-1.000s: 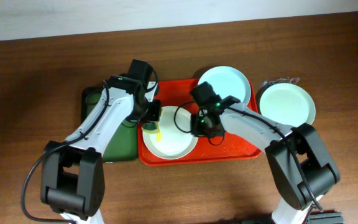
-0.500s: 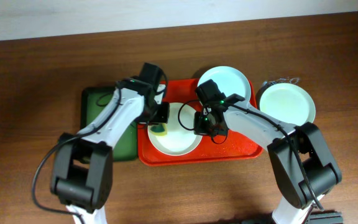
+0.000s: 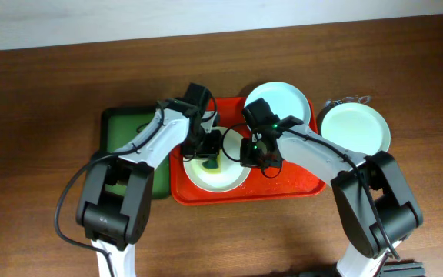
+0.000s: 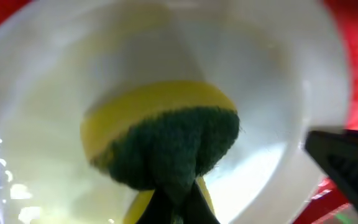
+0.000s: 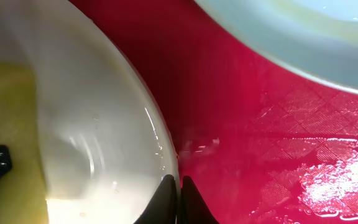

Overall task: Clean dirty plates on tray and stack at the side
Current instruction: 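Scrub the plate held by the right gripper with the sponge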

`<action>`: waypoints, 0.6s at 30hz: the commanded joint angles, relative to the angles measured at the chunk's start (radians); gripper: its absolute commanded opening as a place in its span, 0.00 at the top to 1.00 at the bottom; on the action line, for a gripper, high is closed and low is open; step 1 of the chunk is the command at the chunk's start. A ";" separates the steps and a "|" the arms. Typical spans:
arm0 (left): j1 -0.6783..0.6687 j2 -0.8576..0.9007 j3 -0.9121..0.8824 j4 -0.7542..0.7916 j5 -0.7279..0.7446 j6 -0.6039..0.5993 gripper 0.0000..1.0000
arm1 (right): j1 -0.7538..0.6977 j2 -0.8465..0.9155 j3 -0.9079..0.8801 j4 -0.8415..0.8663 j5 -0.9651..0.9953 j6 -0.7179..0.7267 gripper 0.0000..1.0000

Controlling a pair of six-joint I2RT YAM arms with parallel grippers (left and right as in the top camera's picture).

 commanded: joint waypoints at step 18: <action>0.015 -0.071 -0.199 0.180 -0.257 -0.072 1.00 | 0.003 0.009 -0.006 0.000 0.002 0.000 0.96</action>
